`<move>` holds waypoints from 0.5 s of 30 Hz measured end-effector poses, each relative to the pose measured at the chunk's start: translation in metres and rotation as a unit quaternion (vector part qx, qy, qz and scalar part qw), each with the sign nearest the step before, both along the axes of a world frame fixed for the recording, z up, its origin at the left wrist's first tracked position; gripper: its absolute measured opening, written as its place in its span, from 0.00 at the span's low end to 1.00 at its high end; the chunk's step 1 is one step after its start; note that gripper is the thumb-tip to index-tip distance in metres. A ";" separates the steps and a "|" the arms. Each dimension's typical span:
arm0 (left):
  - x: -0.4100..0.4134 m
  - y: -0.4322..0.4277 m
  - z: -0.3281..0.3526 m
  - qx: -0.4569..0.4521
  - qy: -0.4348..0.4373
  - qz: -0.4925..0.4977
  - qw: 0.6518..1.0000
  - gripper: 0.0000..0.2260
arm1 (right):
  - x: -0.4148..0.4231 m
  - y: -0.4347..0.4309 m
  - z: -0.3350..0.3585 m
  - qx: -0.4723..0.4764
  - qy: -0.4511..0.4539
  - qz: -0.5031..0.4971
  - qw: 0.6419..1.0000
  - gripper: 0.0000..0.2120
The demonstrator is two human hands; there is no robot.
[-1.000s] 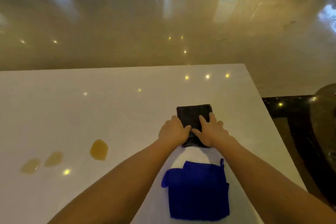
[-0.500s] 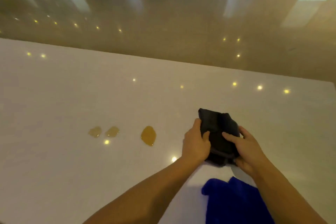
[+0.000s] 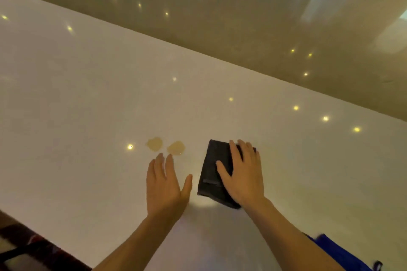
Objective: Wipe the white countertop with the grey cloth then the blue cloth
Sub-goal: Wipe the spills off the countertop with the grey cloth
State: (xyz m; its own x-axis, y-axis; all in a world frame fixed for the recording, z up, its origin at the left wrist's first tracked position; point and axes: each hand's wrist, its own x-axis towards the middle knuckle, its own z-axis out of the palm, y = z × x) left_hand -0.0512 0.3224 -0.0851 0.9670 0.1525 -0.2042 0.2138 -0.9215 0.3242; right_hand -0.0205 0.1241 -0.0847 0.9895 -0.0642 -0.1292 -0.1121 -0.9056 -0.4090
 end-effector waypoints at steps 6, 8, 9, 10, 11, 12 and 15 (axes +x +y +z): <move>-0.027 0.037 -0.035 0.096 0.030 -0.042 0.994 0.41 | 0.077 -0.009 -0.035 -0.151 0.009 0.156 0.976 0.41; -0.026 0.039 -0.040 0.099 0.022 -0.053 0.993 0.40 | 0.112 -0.014 -0.031 -0.154 0.035 0.076 0.984 0.40; -0.026 0.039 -0.041 0.102 0.023 -0.053 0.993 0.40 | 0.116 -0.010 -0.031 -0.154 0.040 0.045 0.986 0.40; -0.027 0.039 -0.041 0.104 0.028 -0.054 0.993 0.40 | 0.106 -0.002 -0.032 -0.150 0.040 0.026 0.988 0.39; -0.027 0.038 -0.040 0.105 0.033 -0.055 0.992 0.40 | 0.084 0.005 -0.033 -0.147 0.036 0.021 0.988 0.38; -0.027 0.037 -0.040 0.105 0.037 -0.053 0.992 0.41 | 0.051 0.014 -0.034 -0.143 0.036 0.033 0.989 0.38; -0.027 0.038 -0.040 0.103 0.043 -0.056 0.992 0.41 | -0.070 0.039 -0.034 -0.118 0.057 0.083 0.988 0.38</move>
